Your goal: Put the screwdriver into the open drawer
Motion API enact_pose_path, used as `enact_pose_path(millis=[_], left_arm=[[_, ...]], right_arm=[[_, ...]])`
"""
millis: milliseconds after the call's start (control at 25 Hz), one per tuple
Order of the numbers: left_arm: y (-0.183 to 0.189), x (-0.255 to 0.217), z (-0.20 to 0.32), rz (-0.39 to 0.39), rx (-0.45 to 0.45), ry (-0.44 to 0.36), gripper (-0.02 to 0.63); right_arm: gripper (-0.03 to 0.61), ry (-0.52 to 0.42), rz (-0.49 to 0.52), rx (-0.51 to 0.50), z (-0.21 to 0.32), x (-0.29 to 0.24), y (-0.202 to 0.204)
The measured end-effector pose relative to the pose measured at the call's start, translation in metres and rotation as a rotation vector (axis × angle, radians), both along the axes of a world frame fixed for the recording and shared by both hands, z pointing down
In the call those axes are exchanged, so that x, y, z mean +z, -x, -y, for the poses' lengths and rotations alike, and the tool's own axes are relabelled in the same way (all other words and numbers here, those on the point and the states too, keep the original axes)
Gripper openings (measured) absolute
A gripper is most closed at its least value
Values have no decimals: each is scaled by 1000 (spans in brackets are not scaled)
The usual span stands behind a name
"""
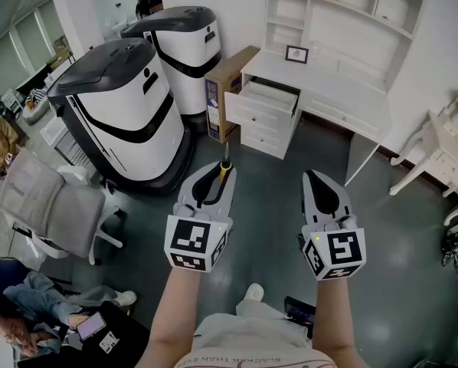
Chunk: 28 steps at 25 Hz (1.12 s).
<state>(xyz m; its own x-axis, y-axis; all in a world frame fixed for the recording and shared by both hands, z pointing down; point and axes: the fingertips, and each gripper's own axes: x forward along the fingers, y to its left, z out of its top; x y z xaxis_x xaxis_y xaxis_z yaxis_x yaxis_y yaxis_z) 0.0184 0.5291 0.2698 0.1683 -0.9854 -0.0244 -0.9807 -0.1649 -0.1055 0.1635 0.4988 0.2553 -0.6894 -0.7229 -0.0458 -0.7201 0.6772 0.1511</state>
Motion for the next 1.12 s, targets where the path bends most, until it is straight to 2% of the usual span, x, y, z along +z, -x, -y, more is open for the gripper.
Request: enact_pose_path(millis=[240, 680, 1120], left_arm=[[-9, 3, 34, -24, -3, 5, 74], [-9, 5, 78, -19, 9, 3, 74], [31, 9, 168, -42, 38, 3, 74]], right_arm=[[6, 8, -4, 0, 34, 4, -12], [6, 22, -16, 5, 76, 16, -10], [6, 41, -42, 53, 164, 20, 19]])
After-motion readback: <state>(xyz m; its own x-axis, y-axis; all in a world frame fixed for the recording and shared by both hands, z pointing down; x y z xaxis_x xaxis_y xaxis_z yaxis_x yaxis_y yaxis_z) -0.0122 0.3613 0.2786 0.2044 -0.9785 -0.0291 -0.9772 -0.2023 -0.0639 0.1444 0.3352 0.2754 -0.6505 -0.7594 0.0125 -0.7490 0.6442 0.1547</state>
